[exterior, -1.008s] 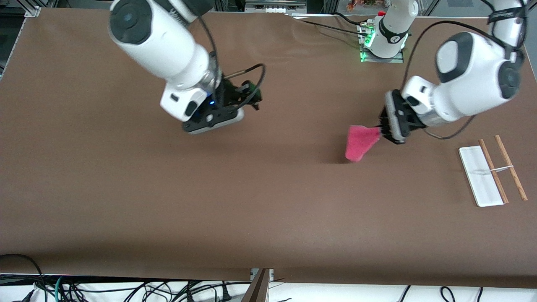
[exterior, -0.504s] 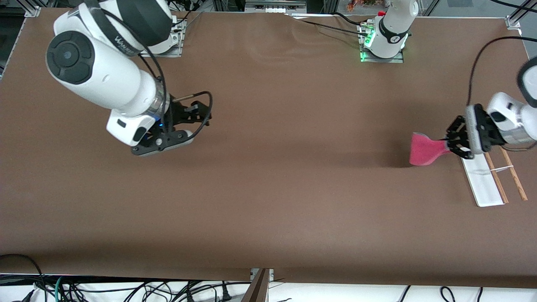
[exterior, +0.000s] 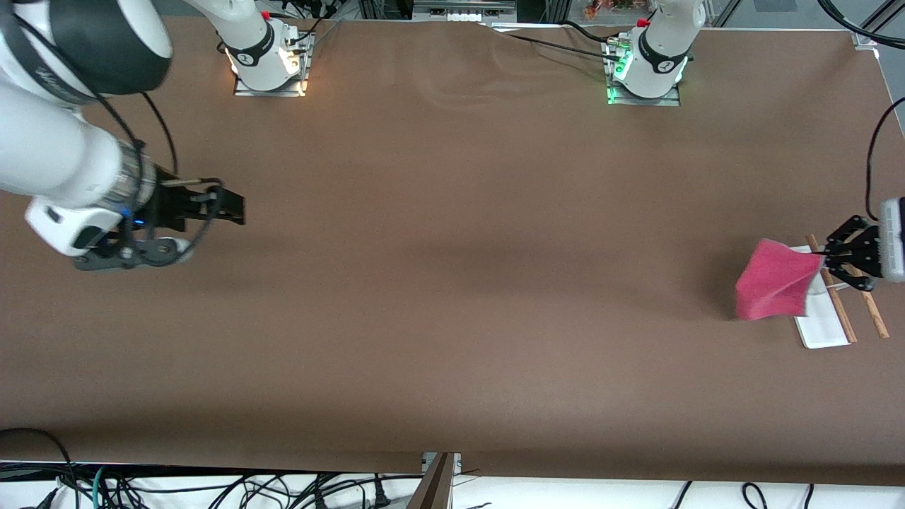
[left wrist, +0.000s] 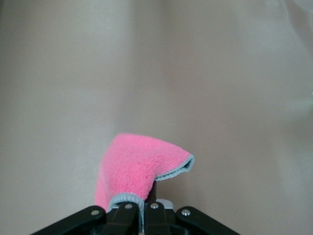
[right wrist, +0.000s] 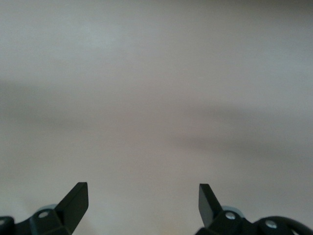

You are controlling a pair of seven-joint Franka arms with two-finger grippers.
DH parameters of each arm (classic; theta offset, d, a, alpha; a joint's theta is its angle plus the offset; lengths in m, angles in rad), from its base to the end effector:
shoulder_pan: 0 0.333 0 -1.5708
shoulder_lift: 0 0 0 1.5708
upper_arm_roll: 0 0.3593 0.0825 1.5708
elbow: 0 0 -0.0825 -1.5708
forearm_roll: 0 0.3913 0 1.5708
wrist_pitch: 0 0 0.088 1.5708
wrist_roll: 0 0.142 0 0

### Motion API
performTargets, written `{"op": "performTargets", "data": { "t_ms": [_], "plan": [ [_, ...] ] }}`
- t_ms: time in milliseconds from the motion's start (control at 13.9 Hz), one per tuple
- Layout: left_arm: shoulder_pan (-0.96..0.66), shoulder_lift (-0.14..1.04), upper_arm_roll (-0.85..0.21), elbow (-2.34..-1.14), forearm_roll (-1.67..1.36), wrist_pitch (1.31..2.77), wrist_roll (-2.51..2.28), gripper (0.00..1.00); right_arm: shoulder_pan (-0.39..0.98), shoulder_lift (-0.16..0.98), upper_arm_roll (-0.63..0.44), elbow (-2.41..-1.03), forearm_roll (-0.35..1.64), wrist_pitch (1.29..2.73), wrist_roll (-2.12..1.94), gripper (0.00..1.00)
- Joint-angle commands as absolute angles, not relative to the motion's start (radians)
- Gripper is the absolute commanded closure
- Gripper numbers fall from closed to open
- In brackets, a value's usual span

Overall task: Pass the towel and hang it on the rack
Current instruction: 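Lower the towel over the wooden rods with the left gripper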

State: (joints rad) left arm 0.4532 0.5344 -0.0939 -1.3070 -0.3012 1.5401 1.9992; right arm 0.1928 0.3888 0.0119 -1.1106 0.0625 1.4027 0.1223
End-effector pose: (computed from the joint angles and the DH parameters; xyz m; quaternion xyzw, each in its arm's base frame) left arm 0.6629 0.2174 0.4229 0.6794 -0.6978 0.1041 0.2017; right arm 0.6552 0.1441 0.5949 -0.9973 -0.0445 0.0530 0.0250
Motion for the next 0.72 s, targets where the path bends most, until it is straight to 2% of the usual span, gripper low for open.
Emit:
{"op": "performTargets", "data": {
  "t_ms": [0, 216, 648],
  "plan": [
    [0.488, 0.609, -0.104, -1.165, -0.278, 1.459, 2.063, 1.0, 0.138, 0.26, 0.026, -1.245, 0.019, 1.423, 0.106, 0.0],
    [0.518, 0.653, -0.103, -1.091, -0.278, 1.408, 2.103, 1.0, 0.079, 0.177, 0.025, -1.363, 0.002, 1.495, 0.104, 0.0],
    [0.551, 0.672, -0.067, -1.081, -0.288, 1.413, 2.184, 1.0, 0.04, 0.152, 0.026, -1.399, -0.094, 1.496, -0.048, 0.0]
  ]
}}
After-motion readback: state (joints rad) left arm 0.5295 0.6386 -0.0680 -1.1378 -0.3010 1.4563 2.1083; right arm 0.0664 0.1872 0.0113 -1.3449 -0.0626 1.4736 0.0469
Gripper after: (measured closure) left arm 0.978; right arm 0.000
